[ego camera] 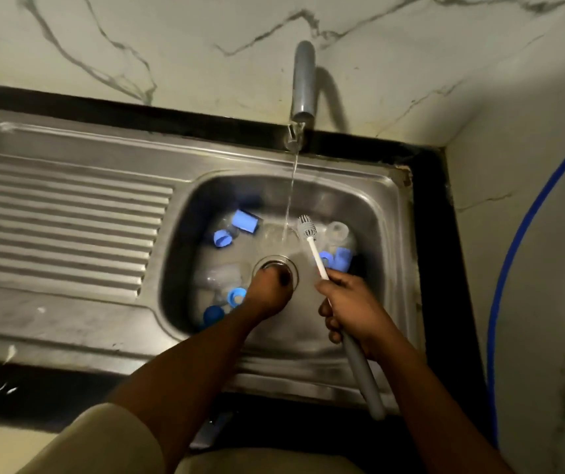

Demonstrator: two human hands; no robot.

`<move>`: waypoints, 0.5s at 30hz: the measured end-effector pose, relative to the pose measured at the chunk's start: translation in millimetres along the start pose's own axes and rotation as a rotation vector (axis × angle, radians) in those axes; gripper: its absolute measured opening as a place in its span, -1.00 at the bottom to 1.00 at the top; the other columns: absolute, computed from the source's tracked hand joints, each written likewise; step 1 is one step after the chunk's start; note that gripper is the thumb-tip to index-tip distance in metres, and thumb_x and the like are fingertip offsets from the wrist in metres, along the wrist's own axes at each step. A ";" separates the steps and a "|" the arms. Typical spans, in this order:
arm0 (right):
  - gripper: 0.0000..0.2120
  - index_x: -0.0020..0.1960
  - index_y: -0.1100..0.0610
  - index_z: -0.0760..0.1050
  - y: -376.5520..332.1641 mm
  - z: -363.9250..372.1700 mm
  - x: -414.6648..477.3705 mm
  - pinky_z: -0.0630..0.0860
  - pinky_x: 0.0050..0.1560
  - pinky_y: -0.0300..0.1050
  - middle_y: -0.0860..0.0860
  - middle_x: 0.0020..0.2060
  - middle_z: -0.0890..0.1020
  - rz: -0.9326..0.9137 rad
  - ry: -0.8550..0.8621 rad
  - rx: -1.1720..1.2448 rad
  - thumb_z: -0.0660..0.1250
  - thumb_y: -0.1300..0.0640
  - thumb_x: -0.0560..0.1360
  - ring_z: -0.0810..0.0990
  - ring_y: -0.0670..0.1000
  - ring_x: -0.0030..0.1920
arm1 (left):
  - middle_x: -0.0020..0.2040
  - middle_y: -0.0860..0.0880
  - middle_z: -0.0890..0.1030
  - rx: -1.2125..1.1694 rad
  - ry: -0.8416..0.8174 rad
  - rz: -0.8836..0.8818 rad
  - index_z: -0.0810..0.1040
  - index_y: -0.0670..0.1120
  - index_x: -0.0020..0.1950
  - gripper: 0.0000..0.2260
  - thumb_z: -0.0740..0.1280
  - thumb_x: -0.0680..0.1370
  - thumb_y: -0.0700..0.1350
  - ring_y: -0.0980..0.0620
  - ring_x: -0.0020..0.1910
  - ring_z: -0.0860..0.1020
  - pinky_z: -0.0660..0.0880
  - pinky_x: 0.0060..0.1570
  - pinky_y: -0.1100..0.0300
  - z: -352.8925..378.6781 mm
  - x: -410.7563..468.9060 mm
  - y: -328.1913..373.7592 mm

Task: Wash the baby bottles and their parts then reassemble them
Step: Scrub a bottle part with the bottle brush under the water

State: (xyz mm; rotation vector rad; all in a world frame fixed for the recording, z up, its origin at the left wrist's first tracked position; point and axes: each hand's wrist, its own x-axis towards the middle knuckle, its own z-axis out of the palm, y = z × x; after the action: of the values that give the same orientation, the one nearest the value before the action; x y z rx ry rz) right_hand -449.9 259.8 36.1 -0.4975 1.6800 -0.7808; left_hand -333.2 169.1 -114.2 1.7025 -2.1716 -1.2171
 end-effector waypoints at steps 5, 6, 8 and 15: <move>-0.84 0.02 0.03 0.55 -7.7 28.3 -0.4 0.27 -0.52 -0.24 0.01 -0.49 0.35 0.000 -0.031 0.004 0.19 0.14 0.65 0.27 -0.07 -0.57 | 0.17 -0.18 0.61 0.260 0.105 -0.104 0.56 -0.11 0.19 -0.72 0.32 0.49 -0.21 -0.23 0.17 0.57 0.51 0.11 0.00 -64.6 12.3 -42.4; -0.83 0.04 0.01 0.56 -10.5 31.7 1.0 0.27 -0.51 -0.23 0.01 -0.48 0.36 0.003 -0.031 0.010 0.19 0.14 0.65 0.28 -0.07 -0.56 | 0.27 -0.17 0.55 0.412 0.098 -0.103 0.51 -0.10 0.30 -0.62 0.33 0.47 -0.21 -0.21 0.25 0.52 0.45 0.19 0.01 -72.8 16.4 -50.3; -0.84 0.06 -0.04 0.56 -15.0 35.6 4.7 0.29 -0.51 -0.21 0.02 -0.46 0.37 0.013 -0.026 0.015 0.21 0.12 0.65 0.30 -0.07 -0.55 | 0.44 -0.14 0.39 0.696 -0.012 -0.105 0.33 -0.06 0.48 -0.41 0.38 0.47 -0.12 -0.16 0.41 0.36 0.31 0.33 -0.02 -82.8 22.7 -63.0; -0.83 0.08 -0.11 0.52 -14.4 30.1 18.3 0.33 -0.54 -0.20 0.03 -0.43 0.42 0.054 0.014 0.023 0.21 0.12 0.66 0.34 -0.08 -0.54 | 0.36 -0.12 0.43 0.838 -0.218 -0.130 0.35 -0.04 0.42 -0.51 0.37 0.51 -0.07 -0.15 0.37 0.42 0.33 0.33 -0.04 -67.1 39.5 -85.3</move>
State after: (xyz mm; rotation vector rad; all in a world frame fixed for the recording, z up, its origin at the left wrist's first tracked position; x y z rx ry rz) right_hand -426.6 230.3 30.4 -0.4297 1.6884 -0.7650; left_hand -246.0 97.6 -139.2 2.0678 -3.0158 -0.5249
